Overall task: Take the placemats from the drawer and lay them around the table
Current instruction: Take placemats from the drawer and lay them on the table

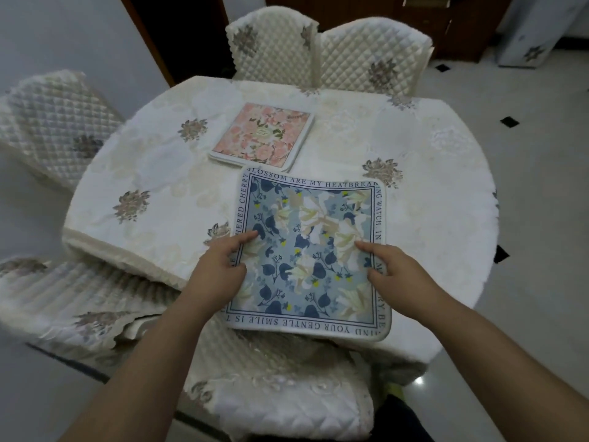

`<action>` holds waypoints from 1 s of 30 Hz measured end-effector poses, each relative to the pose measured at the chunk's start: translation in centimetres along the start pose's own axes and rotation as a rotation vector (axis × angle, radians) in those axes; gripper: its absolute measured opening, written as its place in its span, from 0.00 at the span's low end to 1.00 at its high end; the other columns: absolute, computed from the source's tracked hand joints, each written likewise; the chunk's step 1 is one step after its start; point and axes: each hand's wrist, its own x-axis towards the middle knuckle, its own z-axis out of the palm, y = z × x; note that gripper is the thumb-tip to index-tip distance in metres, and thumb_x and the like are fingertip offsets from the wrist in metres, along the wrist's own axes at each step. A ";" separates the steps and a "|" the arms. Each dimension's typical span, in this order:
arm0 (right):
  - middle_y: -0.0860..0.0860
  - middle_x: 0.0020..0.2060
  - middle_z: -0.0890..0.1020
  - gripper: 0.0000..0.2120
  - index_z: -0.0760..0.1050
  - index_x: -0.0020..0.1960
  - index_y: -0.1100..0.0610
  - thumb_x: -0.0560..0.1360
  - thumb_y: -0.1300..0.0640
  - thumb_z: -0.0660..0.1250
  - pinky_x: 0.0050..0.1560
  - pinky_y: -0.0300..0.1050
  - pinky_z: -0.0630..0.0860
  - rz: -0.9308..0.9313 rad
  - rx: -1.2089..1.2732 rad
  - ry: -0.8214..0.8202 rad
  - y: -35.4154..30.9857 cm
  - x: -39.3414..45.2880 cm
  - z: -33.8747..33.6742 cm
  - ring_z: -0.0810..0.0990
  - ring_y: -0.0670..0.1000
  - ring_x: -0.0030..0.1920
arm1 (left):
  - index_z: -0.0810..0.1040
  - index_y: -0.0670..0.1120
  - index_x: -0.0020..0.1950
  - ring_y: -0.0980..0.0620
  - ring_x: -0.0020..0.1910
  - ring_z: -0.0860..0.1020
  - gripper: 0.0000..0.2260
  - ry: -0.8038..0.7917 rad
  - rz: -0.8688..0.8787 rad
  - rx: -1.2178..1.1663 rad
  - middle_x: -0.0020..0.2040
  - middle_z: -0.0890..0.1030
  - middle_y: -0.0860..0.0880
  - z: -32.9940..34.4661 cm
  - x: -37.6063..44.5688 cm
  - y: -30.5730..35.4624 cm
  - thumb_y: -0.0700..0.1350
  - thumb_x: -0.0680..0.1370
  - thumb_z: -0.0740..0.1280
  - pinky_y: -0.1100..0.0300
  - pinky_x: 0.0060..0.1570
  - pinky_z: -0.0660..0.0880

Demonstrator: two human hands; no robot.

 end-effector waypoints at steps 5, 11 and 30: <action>0.50 0.64 0.68 0.25 0.69 0.75 0.48 0.80 0.64 0.61 0.62 0.39 0.72 0.095 0.035 0.122 0.3 0.4 5.8 0.73 0.49 0.61 | 0.76 0.60 0.70 0.49 0.68 0.73 0.26 -0.073 0.028 0.055 0.70 0.72 0.56 -0.8 3.9 -3.8 0.34 0.80 0.65 0.52 0.66 0.74; 0.53 0.67 0.66 0.31 0.68 0.75 0.50 0.77 0.72 0.58 0.42 0.21 0.68 0.226 0.120 0.167 2.0 1.8 9.6 0.70 0.46 0.56 | 0.79 0.58 0.67 0.45 0.31 0.75 0.29 -0.165 -0.029 -0.032 0.59 0.76 0.54 1.1 8.2 -5.9 0.29 0.77 0.59 0.57 0.27 0.72; 0.52 0.80 0.55 0.36 0.54 0.81 0.51 0.78 0.72 0.58 0.69 0.32 0.56 0.272 0.079 0.138 8.7 4.5 11.9 0.56 0.50 0.79 | 0.76 0.59 0.71 0.44 0.52 0.83 0.27 -0.161 -0.024 -0.011 0.67 0.80 0.48 6.9 13.3 -10.4 0.32 0.80 0.60 0.53 0.42 0.82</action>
